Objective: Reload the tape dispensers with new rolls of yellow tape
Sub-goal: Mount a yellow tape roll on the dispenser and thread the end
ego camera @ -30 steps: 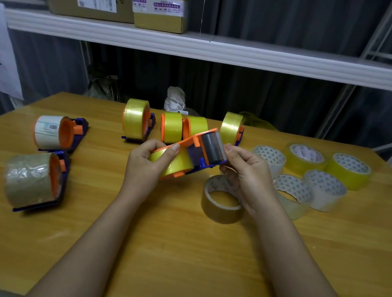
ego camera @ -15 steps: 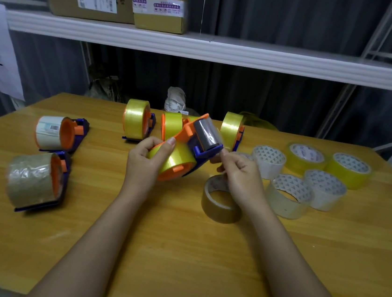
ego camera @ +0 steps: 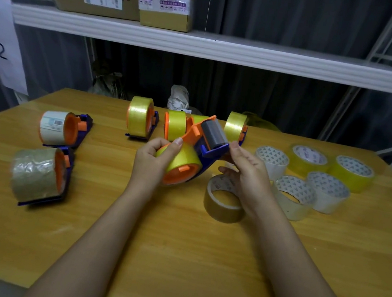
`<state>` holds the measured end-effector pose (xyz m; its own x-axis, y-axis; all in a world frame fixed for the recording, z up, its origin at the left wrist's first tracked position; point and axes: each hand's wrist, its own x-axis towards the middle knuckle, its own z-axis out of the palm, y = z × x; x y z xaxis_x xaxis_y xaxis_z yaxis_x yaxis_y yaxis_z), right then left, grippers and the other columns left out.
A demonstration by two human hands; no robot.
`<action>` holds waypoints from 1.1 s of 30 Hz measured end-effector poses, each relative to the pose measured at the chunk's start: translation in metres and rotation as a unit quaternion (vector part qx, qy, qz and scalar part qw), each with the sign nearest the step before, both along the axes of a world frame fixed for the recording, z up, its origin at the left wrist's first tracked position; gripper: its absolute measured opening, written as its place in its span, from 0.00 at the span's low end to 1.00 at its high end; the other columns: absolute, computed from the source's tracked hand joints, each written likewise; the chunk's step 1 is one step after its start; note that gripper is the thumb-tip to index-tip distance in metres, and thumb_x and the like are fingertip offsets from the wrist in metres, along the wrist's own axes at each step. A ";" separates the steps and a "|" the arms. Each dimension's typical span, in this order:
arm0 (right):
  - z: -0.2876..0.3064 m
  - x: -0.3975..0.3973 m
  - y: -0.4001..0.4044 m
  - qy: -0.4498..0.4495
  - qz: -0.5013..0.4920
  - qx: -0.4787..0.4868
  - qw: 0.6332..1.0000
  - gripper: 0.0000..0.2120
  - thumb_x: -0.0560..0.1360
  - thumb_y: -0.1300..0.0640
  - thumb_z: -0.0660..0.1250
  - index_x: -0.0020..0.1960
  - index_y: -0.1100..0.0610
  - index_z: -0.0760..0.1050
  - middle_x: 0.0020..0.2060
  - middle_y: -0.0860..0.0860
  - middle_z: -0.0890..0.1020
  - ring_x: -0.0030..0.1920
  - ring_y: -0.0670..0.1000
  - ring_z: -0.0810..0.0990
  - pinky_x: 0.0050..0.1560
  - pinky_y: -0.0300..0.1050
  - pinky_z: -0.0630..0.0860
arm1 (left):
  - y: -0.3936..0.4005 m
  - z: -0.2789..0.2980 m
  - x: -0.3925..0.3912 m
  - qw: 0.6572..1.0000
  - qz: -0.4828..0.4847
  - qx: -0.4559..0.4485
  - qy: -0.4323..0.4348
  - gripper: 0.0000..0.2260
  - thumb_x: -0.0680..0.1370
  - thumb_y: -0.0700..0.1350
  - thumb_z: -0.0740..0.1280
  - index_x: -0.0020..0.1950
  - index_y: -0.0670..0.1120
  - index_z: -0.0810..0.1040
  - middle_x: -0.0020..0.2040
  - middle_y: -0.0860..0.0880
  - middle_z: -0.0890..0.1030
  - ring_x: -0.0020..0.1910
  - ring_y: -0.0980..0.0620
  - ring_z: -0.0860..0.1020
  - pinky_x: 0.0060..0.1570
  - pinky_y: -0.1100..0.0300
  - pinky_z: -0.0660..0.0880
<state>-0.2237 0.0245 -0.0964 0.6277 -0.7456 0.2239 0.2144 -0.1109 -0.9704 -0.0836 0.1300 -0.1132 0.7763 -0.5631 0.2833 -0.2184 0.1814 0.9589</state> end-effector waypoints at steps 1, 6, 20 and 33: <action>0.000 0.000 0.000 0.002 -0.010 -0.003 1.000 0.13 0.81 0.51 0.59 0.57 0.52 0.79 0.53 0.47 0.83 0.52 0.46 0.79 0.43 0.36 0.77 | 0.000 0.000 0.000 1.000 0.002 0.003 0.003 0.13 0.76 0.54 0.68 0.36 0.49 0.74 0.38 0.48 0.79 0.39 0.50 0.79 0.35 0.57 0.74; 0.001 -0.003 0.000 -0.023 -0.056 -0.079 0.995 0.10 0.80 0.58 0.62 0.57 0.48 0.79 0.49 0.42 0.83 0.51 0.42 0.81 0.47 0.37 0.78 | -0.001 0.002 0.000 1.000 0.013 0.001 0.022 0.13 0.76 0.55 0.67 0.36 0.50 0.74 0.38 0.52 0.79 0.37 0.55 0.79 0.34 0.61 0.73; -0.005 0.004 0.005 0.070 0.013 -0.152 0.986 0.27 0.78 0.59 0.66 0.74 0.52 0.63 0.65 0.47 0.76 0.63 0.40 0.74 0.58 0.34 0.74 | -0.009 0.004 0.010 0.996 0.018 -0.014 0.091 0.18 0.81 0.57 0.54 0.45 0.48 0.78 0.36 0.56 0.81 0.38 0.61 0.79 0.40 0.68 0.75; 0.002 0.030 0.012 0.189 0.025 -0.215 0.958 0.49 0.67 0.41 0.75 0.78 0.44 0.49 0.63 0.37 0.70 0.60 0.31 0.70 0.56 0.31 0.73 | 0.009 0.020 -0.002 0.993 -0.111 0.029 0.006 0.19 0.79 0.54 0.60 0.64 0.44 0.74 0.57 0.44 0.79 0.57 0.48 0.77 0.58 0.51 0.73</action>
<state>-0.1941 0.0368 -0.0946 0.7572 -0.6023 0.2528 -0.1275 -0.5159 -0.8471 -0.0853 0.1386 -0.0933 0.6342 -0.7360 0.2367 -0.1683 0.1674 0.9714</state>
